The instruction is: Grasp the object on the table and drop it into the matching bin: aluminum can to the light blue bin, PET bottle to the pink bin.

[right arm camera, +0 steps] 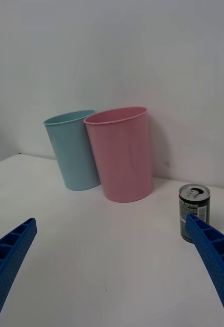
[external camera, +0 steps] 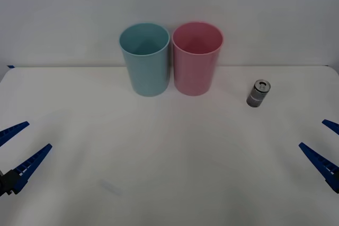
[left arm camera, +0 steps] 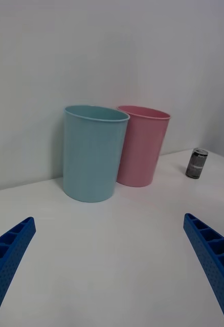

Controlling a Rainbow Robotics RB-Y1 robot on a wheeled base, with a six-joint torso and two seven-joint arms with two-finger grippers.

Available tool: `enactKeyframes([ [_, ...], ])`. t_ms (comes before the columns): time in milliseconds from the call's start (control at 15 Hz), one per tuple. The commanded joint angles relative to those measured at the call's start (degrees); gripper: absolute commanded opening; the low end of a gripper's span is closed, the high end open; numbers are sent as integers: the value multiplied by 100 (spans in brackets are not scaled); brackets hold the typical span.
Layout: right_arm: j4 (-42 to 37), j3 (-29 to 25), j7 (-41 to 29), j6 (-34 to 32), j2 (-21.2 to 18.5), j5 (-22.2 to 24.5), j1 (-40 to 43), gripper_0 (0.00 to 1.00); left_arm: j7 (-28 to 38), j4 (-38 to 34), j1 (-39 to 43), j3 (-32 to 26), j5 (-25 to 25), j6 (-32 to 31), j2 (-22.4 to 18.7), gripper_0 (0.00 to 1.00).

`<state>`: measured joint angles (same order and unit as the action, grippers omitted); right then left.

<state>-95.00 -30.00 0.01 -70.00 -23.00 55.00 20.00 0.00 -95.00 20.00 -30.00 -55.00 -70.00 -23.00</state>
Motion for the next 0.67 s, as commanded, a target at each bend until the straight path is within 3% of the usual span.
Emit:
enactKeyframes([
  [67, 0, 0, -1, 0, 0, 0, 0, 100, 0, 0, 0, 0, 0, 0, 0, 100],
  [400, -1, -67, 17, 101, 50, -42, 4, 100, 0, 0, 0, 0, 0, 0, 0, 100],
  [667, 8, 144, 140, 602, 50, -33, 39, 100, 0, 0, 0, 0, 0, 0, 0, 100],
])
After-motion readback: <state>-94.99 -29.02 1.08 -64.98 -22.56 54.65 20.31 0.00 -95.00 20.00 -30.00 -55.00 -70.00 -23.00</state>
